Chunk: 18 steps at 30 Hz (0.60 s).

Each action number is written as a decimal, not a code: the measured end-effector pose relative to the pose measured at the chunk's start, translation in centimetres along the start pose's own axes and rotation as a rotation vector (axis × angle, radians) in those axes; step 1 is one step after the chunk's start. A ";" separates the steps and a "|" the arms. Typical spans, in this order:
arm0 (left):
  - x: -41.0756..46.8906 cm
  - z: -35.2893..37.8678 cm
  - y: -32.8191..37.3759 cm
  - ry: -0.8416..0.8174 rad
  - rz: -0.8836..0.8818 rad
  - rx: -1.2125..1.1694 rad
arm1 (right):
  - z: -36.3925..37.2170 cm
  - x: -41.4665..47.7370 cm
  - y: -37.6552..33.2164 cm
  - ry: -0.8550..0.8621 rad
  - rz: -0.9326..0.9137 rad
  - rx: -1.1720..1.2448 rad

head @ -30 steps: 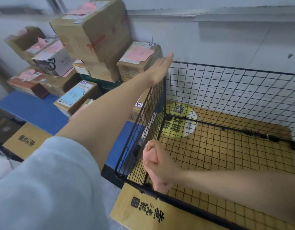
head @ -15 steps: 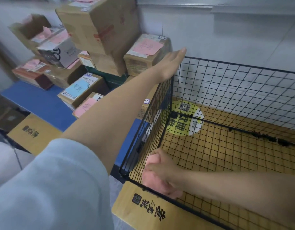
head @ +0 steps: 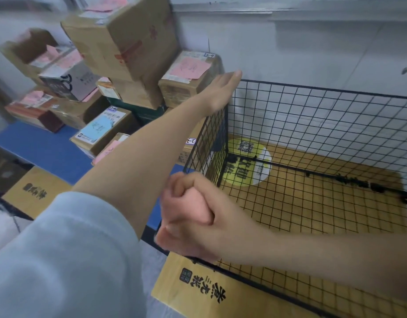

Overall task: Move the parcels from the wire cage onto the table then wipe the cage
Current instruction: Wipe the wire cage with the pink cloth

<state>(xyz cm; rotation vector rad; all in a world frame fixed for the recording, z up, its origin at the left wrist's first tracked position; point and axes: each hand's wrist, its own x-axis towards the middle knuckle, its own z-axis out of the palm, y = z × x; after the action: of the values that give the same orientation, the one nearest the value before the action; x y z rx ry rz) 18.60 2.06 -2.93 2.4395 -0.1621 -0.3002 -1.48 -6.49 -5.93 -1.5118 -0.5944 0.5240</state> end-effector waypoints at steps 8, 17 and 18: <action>0.3 0.1 -0.2 -0.004 -0.003 0.007 | -0.2 -0.2 2.7 -0.027 -0.034 -0.037; 0.6 -0.1 -0.2 -0.029 -0.009 0.053 | -1.5 -1.6 9.9 -0.257 0.356 -0.296; 0.6 0.0 -0.1 -0.029 -0.002 0.054 | -1.9 -1.9 10.2 -0.266 0.390 -0.278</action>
<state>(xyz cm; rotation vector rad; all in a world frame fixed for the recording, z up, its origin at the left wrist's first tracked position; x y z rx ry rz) 19.22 2.02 -3.09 2.4900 -0.1826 -0.3369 -1.24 -9.19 -16.10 -1.8518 -0.5954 0.9863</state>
